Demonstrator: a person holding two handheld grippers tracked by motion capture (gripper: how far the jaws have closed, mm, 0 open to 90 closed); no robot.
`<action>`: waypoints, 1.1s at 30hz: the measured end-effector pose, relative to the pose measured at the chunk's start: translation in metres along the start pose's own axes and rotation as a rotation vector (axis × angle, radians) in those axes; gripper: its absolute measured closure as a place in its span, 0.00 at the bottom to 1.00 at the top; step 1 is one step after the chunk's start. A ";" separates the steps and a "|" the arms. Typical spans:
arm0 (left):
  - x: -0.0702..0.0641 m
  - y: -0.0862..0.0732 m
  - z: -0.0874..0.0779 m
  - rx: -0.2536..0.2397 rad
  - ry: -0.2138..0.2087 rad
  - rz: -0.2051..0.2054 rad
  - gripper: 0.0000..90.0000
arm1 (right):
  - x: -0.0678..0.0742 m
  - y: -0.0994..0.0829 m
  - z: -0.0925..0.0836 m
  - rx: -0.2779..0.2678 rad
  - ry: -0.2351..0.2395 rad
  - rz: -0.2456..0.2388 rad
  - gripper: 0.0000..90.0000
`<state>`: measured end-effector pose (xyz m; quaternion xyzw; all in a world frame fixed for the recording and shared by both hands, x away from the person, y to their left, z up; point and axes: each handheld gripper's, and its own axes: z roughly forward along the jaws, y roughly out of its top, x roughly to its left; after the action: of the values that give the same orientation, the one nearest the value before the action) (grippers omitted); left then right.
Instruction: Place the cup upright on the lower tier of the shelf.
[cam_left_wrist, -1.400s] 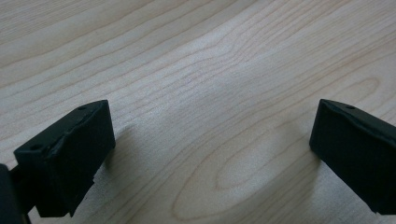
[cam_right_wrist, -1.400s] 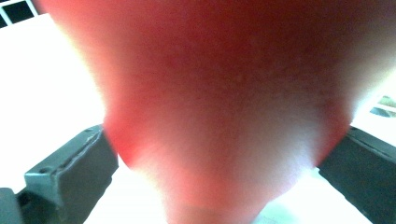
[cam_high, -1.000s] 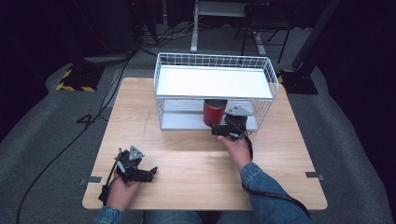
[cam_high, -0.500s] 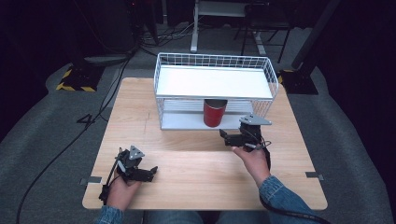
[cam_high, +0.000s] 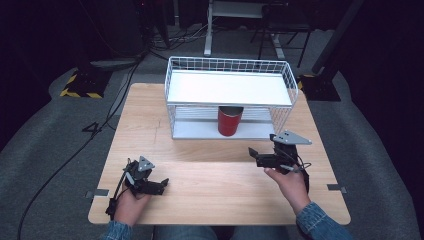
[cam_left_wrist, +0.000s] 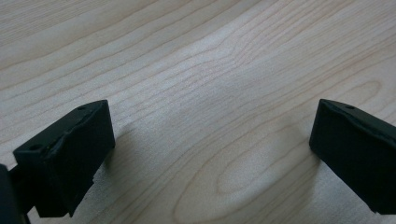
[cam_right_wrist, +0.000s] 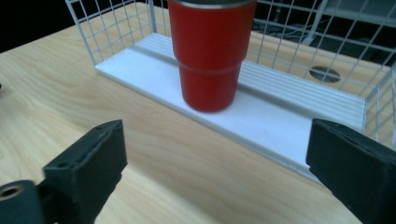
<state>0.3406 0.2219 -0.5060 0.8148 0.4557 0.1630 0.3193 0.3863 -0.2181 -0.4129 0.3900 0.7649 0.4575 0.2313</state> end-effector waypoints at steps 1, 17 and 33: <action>0.000 0.000 0.000 0.000 -0.001 0.000 0.01 | 0.000 0.000 0.000 0.000 0.000 0.000 0.07; 0.001 0.004 0.003 0.005 -0.005 0.005 0.00 | -0.024 -0.046 -0.044 0.111 0.020 0.007 0.16; 0.000 0.009 0.008 0.003 -0.007 0.004 0.00 | -0.046 -0.096 -0.062 0.202 0.009 0.082 0.16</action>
<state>0.3506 0.2156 -0.5059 0.8167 0.4532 0.1600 0.3194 0.3327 -0.3142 -0.4685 0.4404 0.7915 0.3888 0.1682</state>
